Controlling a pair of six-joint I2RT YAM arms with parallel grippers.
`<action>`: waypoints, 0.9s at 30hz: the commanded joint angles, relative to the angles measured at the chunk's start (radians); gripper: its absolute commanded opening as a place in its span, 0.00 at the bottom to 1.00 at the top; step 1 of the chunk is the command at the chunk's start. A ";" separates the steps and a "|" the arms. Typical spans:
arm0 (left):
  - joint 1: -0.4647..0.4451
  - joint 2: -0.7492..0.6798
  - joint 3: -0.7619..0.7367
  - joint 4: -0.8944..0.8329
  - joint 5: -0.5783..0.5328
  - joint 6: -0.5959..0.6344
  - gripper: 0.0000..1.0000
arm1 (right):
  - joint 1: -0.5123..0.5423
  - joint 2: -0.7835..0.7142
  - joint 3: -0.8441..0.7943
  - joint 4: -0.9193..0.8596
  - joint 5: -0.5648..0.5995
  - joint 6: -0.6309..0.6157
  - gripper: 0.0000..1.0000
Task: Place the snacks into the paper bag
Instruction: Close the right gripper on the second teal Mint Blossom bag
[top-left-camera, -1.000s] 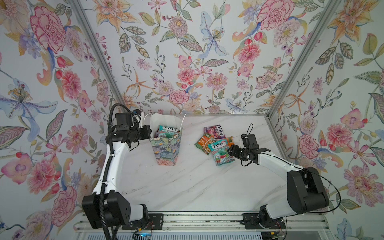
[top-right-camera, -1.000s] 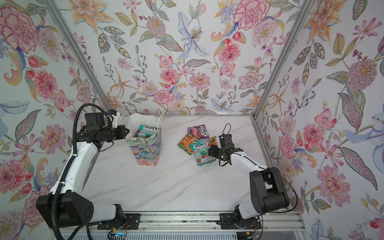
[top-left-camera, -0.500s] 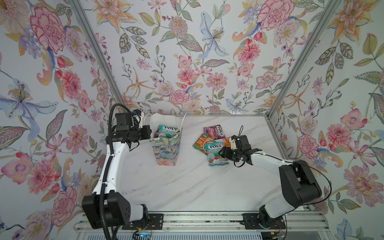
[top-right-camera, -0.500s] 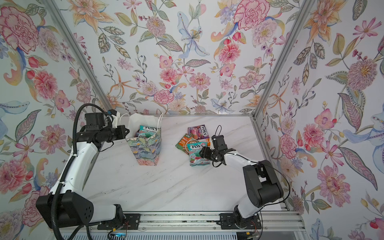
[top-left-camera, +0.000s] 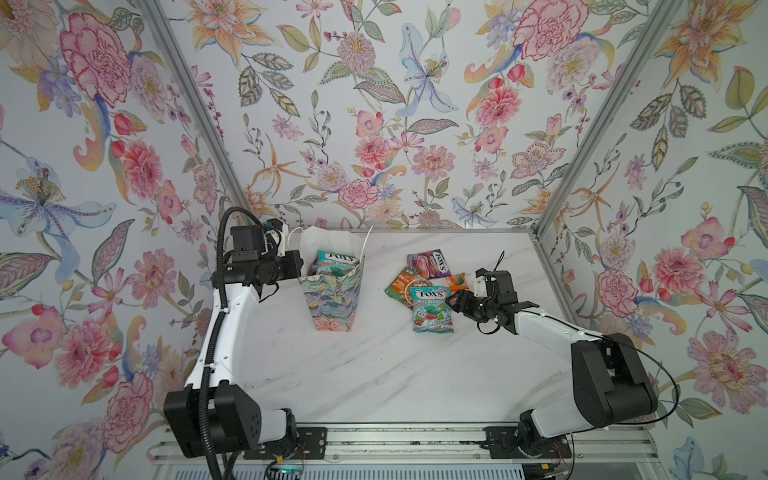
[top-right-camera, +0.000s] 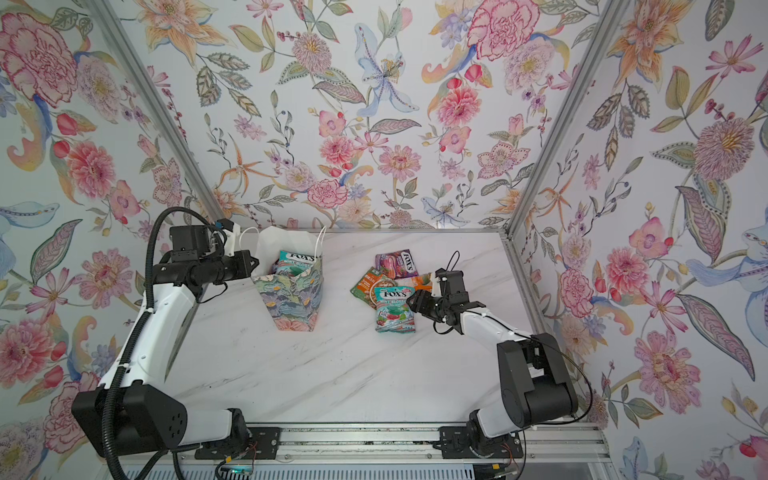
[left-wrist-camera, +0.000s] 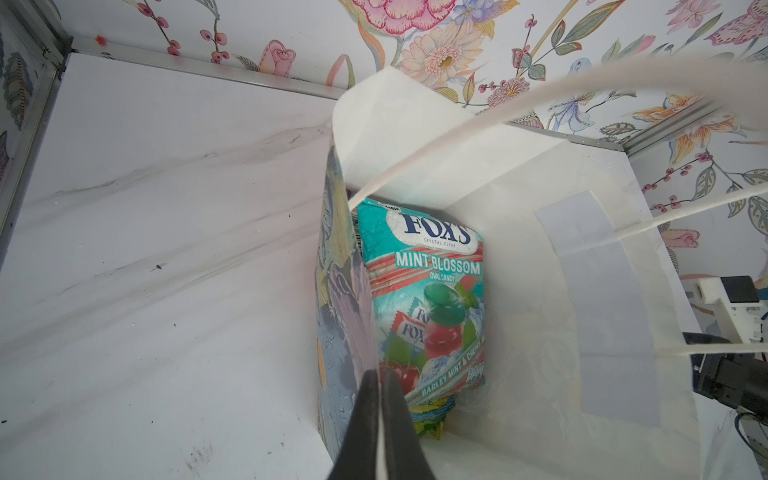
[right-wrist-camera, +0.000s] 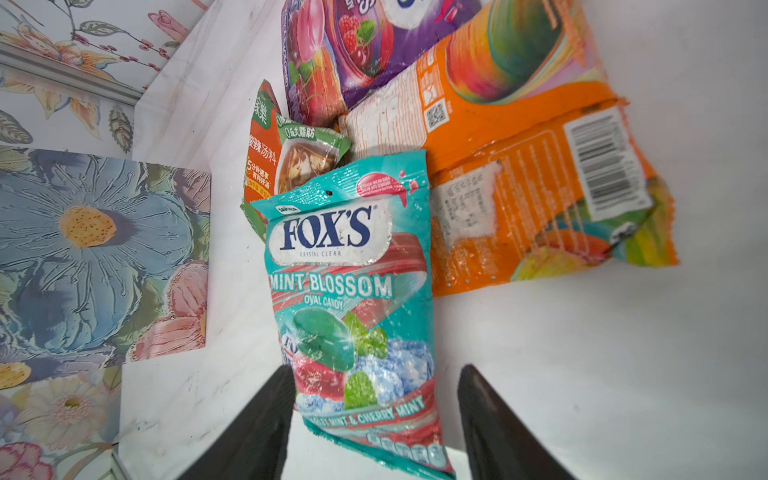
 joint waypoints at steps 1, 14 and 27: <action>-0.006 -0.010 -0.011 -0.001 0.006 0.005 0.03 | -0.014 0.050 -0.038 0.088 -0.082 0.040 0.64; -0.006 -0.009 -0.005 -0.008 -0.001 0.008 0.03 | -0.028 0.213 -0.077 0.338 -0.222 0.147 0.62; -0.006 -0.007 -0.008 -0.005 0.001 0.008 0.03 | -0.028 0.168 -0.087 0.411 -0.255 0.206 0.08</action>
